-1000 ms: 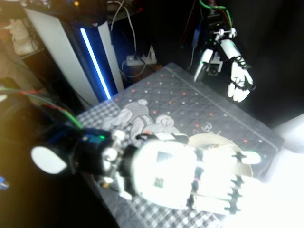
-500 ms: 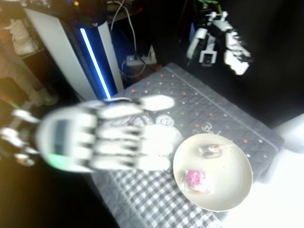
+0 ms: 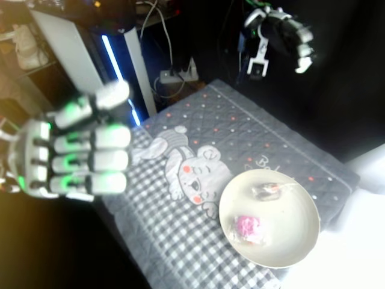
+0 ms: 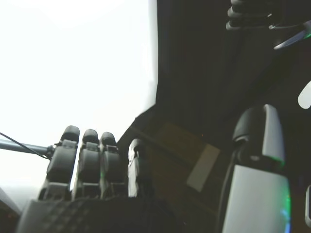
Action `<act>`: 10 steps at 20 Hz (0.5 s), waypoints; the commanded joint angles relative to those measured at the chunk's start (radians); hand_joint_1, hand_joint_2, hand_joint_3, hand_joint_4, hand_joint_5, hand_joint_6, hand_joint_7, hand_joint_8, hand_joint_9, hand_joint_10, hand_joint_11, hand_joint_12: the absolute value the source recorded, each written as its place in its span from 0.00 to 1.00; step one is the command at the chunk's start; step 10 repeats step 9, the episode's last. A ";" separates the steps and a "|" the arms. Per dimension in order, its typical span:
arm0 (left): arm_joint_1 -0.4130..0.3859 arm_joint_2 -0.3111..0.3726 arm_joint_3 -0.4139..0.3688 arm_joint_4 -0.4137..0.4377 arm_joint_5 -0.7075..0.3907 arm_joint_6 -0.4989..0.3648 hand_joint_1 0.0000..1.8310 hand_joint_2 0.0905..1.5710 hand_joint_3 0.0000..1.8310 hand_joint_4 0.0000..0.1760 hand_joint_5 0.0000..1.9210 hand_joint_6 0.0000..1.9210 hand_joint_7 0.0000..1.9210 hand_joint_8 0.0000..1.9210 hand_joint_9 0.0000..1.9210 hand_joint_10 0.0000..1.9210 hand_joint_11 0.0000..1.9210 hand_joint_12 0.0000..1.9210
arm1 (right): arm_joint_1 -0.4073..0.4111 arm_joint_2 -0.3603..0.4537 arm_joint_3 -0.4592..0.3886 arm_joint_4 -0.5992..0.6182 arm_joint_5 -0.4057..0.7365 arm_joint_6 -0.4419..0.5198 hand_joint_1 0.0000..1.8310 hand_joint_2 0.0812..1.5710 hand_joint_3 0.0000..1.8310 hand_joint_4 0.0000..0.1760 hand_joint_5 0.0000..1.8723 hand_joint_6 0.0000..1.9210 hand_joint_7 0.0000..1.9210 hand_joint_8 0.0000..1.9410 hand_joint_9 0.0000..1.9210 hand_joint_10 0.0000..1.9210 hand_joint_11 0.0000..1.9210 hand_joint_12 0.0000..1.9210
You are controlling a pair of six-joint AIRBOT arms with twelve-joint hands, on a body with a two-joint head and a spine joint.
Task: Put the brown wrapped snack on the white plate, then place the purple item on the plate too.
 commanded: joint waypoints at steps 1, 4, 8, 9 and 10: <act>-0.028 -0.002 0.007 0.022 -0.128 -0.007 0.04 0.77 0.01 0.00 0.00 0.00 0.06 0.00 0.13 0.00 0.00 0.47 | 0.011 0.008 -0.007 -0.003 0.177 0.005 0.48 0.50 0.01 1.00 0.00 0.00 0.02 0.01 0.00 0.00 0.00 0.00; -0.122 -0.003 0.020 0.081 -0.129 0.011 0.00 0.76 0.00 0.04 0.00 0.00 0.03 0.00 0.07 0.00 0.00 0.38 | 0.011 0.052 -0.051 -0.066 0.206 -0.033 0.31 0.72 0.01 0.46 0.07 0.00 0.02 0.00 0.02 0.00 0.01 0.01; -0.183 0.010 0.026 0.108 -0.129 0.010 0.15 0.80 0.00 0.00 0.18 0.07 0.16 0.02 0.18 0.03 0.00 0.53 | 0.012 0.085 -0.077 -0.129 0.207 -0.062 0.34 0.65 0.00 0.86 0.00 0.00 0.00 0.00 0.02 0.00 0.01 0.19; -0.204 0.022 0.013 0.110 -0.129 0.010 0.28 0.91 0.00 0.79 0.20 0.78 0.26 0.02 0.25 0.03 0.00 0.51 | 0.015 0.110 -0.090 -0.141 0.207 -0.046 0.29 0.66 0.00 0.90 0.00 0.00 0.00 0.00 0.00 0.00 0.00 0.07; -0.204 0.022 0.013 0.110 -0.129 0.010 0.28 0.91 0.00 0.79 0.20 0.78 0.26 0.02 0.25 0.03 0.00 0.51 | 0.015 0.110 -0.090 -0.141 0.207 -0.046 0.29 0.66 0.00 0.90 0.00 0.00 0.00 0.00 0.00 0.00 0.00 0.07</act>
